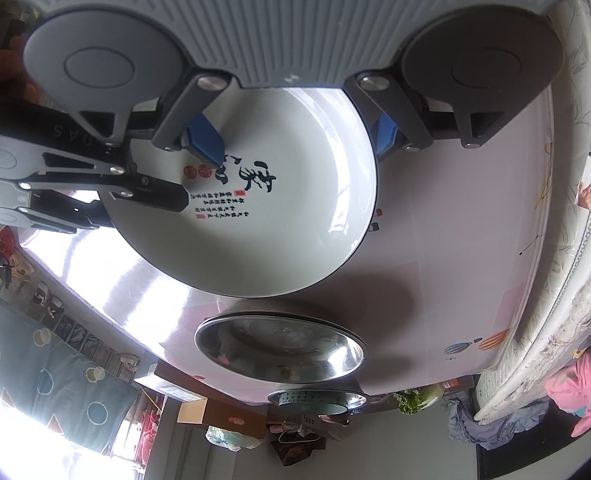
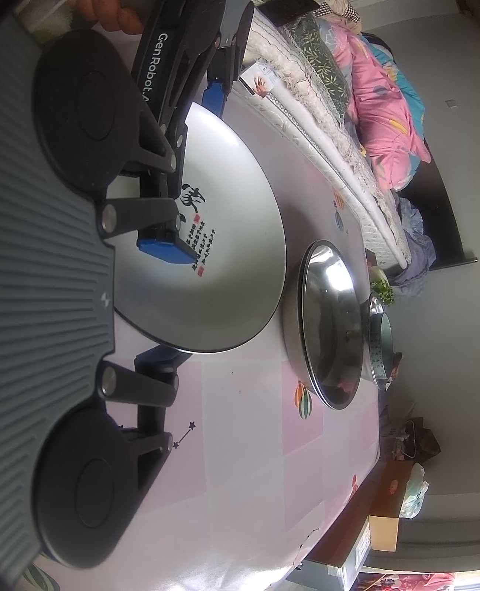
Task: Organize plates and bowls
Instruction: 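Lower the white plate over the steel basin stack with the right tool while the left tool lowers it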
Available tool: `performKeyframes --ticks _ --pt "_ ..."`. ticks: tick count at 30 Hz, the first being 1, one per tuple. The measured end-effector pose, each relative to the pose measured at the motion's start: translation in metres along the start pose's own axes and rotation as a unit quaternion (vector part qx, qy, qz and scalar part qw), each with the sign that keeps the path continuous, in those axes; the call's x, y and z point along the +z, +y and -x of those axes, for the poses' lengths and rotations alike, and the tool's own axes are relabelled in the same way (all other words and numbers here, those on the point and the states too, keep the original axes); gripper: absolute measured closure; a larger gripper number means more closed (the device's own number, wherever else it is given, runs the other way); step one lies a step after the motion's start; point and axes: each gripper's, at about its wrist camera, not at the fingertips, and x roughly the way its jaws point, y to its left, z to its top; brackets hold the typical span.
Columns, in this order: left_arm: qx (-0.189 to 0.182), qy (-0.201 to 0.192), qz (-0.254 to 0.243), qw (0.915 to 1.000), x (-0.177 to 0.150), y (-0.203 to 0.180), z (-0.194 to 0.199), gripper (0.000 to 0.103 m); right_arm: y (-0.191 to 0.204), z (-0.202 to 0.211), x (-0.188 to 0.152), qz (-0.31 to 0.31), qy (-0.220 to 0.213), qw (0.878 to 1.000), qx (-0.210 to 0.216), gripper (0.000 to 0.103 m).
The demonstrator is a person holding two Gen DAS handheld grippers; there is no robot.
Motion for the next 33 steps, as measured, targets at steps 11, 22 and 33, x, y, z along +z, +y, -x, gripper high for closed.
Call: performKeyframes --ticks 11,22,33 --pt "0.000 -0.006 0.006 1.0000 0.002 0.000 0.006 0.022 0.001 0.004 0.003 0.003 -0.006 1.000 0.000 0.056" --pt "-0.001 -0.015 0.013 0.9998 0.005 0.001 0.013 0.022 0.003 0.008 0.008 0.004 -0.010 1.000 0.001 0.056" --pt "-0.001 -0.021 0.020 0.9996 0.007 0.003 0.018 0.022 0.003 0.010 0.014 0.005 -0.013 1.000 0.002 0.056"
